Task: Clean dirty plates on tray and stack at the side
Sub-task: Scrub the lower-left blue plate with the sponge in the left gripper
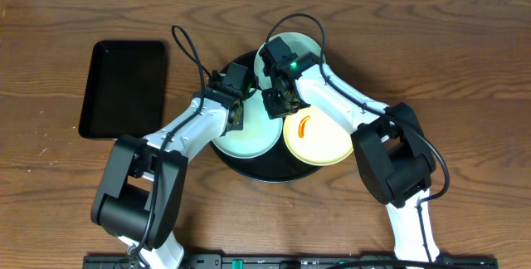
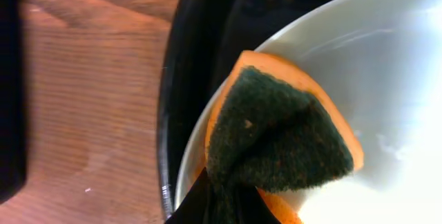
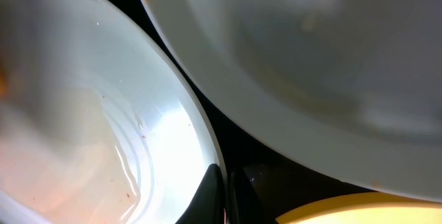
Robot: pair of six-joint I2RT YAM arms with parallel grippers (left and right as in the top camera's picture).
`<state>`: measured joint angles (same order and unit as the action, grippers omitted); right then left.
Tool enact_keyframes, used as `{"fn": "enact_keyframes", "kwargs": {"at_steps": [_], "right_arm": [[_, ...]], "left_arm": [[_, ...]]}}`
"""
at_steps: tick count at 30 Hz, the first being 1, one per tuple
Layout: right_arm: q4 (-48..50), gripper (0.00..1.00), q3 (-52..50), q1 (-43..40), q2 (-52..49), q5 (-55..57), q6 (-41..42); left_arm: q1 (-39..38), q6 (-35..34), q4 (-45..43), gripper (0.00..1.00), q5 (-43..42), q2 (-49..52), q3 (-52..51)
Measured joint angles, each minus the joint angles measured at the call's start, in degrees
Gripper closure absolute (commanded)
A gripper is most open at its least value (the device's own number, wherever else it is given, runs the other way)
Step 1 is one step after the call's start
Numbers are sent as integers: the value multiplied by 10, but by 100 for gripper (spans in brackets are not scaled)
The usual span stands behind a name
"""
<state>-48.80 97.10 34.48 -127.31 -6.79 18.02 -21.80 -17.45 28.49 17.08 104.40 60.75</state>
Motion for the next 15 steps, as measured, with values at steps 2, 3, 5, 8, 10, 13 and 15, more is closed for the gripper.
{"fn": "enact_keyframes", "kwargs": {"at_steps": [2,3,5,8,10,13,15], "right_arm": [[0,99,0,0,0,0,0],[0,99,0,0,0,0,0],[0,99,0,0,0,0,0],[0,99,0,0,0,0,0],[0,99,0,0,0,0,0],[0,99,0,0,0,0,0],[0,99,0,0,0,0,0]], "left_arm": [[0,3,5,92,7,0,0],[0,4,8,92,9,-2,0],[0,3,15,92,12,-8,0],[1,-10,25,92,13,-29,0],[3,-21,27,92,6,-47,0],[8,-38,25,92,-40,-66,0],[9,-51,25,92,-79,-66,0]]}}
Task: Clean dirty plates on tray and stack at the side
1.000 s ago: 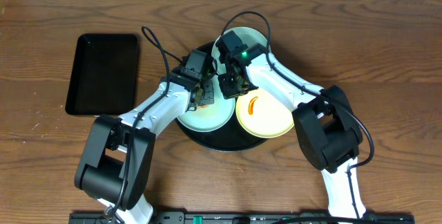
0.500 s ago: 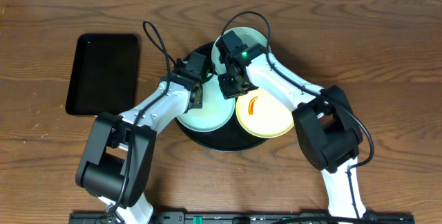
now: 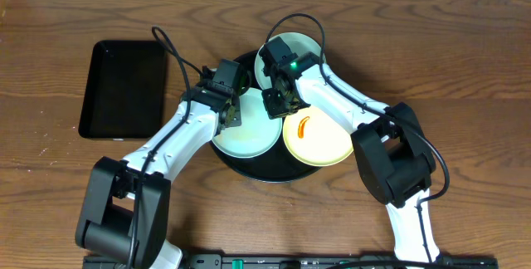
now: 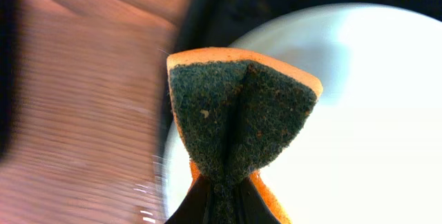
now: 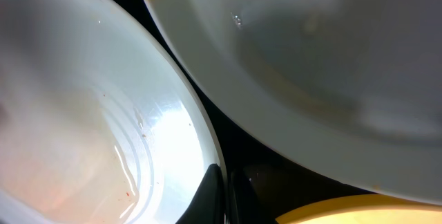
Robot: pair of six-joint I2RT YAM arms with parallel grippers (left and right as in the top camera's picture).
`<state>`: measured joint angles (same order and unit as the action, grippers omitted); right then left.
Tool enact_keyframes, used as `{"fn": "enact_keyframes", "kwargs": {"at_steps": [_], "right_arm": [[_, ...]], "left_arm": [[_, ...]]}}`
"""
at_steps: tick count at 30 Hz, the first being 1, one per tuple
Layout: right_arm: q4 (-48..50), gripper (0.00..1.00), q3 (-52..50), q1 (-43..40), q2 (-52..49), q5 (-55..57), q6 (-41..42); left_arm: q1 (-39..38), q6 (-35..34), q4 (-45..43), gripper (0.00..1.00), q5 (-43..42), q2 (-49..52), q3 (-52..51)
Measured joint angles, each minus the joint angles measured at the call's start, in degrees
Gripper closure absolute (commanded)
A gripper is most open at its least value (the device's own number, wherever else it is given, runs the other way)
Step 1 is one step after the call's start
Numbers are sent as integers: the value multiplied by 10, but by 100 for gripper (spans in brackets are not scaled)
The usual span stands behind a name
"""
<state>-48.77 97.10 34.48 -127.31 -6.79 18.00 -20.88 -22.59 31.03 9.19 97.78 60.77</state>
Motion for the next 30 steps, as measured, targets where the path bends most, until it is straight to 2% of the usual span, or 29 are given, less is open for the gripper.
{"fn": "enact_keyframes", "kwargs": {"at_steps": [6,11,30], "right_arm": [[0,99,0,0,0,0,0],[0,99,0,0,0,0,0],[0,99,0,0,0,0,0]], "left_arm": [[0,-52,0,92,-101,13,0],[-1,-63,2,92,-134,23,0],[-4,-4,30,92,-74,61,5]]}}
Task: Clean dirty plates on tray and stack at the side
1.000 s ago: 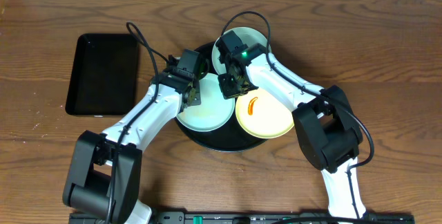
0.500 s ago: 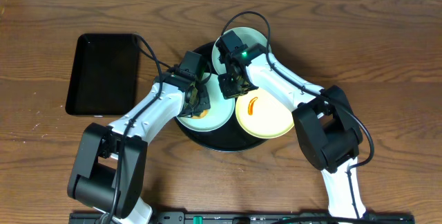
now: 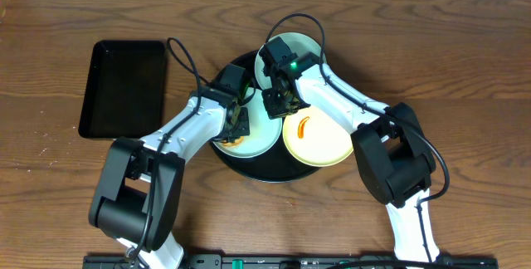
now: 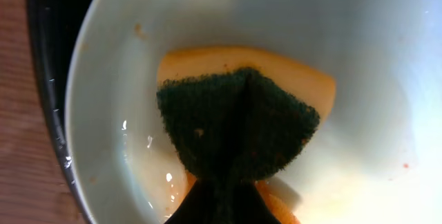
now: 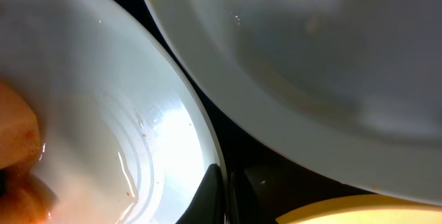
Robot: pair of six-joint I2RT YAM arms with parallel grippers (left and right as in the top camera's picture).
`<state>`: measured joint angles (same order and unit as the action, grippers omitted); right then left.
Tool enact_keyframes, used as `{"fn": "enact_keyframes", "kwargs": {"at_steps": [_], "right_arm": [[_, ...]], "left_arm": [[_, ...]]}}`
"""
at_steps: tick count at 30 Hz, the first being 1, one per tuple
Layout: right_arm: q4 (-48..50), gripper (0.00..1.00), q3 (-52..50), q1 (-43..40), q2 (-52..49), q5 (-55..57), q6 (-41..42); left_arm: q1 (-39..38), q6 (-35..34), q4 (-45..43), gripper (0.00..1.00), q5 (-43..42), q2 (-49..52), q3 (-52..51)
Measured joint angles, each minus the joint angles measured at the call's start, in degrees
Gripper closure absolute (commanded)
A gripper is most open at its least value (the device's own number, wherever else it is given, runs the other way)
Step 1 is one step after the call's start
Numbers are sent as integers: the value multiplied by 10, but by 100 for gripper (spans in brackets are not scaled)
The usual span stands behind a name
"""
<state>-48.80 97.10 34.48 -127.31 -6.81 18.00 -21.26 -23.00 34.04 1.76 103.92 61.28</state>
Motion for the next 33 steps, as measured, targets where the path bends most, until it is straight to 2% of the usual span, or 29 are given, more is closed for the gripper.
{"fn": "enact_keyframes", "kwargs": {"at_steps": [9,16,21,29,33], "right_arm": [[3,99,0,4,0,-20,0],[6,99,0,11,0,-30,0],[5,99,0,9,0,-23,0],[5,99,0,9,0,-21,0],[5,99,0,9,0,-21,0]], "left_arm": [[-7,10,41,92,184,7,3],[-7,6,47,92,239,-7,3],[2,2,28,92,207,-26,3],[3,-3,-88,92,19,-26,-1],[4,-11,-106,92,-26,-26,-1]]}}
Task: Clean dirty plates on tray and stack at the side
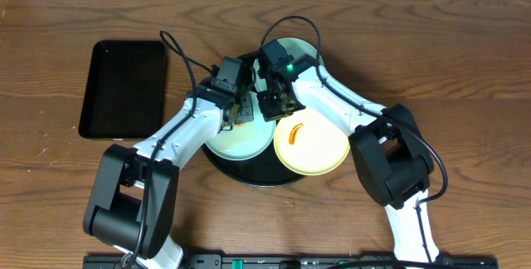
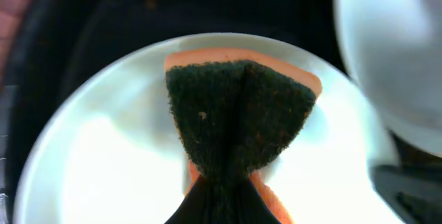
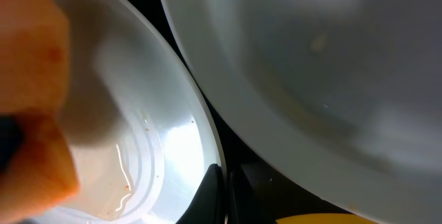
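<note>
A round black tray (image 1: 217,159) holds three plates. On its left lies a white plate (image 1: 236,139), also seen in the left wrist view (image 2: 103,148). My left gripper (image 1: 236,110) is shut on an orange sponge (image 2: 242,117) with a dark green scouring face, held over the white plate's far part. My right gripper (image 1: 270,105) is shut on that plate's right rim (image 3: 207,141), one finger inside and one outside. A pale green plate (image 1: 299,53) sits behind. A yellow plate (image 1: 315,149) with an orange smear lies at the right.
A rectangular black tray (image 1: 124,86) rests on the wooden table (image 1: 465,70) at the left. Both arms cross over the round tray, their cables looping above it. The sponge (image 3: 31,113) shows blurred at the left of the right wrist view.
My left gripper with the sponge went from the white plate's near-left part to its far part, close to the right gripper. The round tray and plates sit slightly further left and nearer.
The sponge first lay at the white plate's left rim, then stood at its far-left edge. After that it pressed into the plate's near-left part, and now it is over the far part. My right gripper stayed shut on the plate's rim all along.
</note>
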Robot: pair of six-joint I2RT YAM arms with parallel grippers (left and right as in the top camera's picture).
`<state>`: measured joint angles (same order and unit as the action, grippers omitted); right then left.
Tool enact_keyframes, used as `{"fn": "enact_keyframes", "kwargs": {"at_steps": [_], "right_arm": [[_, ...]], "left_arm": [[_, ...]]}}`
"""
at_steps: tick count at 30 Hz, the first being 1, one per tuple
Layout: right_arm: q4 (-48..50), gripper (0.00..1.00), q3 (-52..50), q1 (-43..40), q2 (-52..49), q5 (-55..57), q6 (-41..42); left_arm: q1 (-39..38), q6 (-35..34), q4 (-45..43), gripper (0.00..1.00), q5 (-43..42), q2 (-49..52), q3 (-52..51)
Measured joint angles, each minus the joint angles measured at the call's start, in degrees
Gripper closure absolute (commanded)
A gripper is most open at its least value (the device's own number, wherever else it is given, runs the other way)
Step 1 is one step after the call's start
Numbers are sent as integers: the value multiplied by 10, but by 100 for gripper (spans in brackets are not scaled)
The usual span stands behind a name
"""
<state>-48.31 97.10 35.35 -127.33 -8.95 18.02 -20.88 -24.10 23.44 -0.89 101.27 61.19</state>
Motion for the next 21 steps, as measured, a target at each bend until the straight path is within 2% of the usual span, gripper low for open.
{"fn": "enact_keyframes", "kwargs": {"at_steps": [12,21], "right_arm": [[0,99,0,0,0,0,0],[0,99,0,0,0,0,0]], "left_arm": [[0,-1,-17,92,-21,25,0],[-3,-1,1,92,62,33,0]]}}
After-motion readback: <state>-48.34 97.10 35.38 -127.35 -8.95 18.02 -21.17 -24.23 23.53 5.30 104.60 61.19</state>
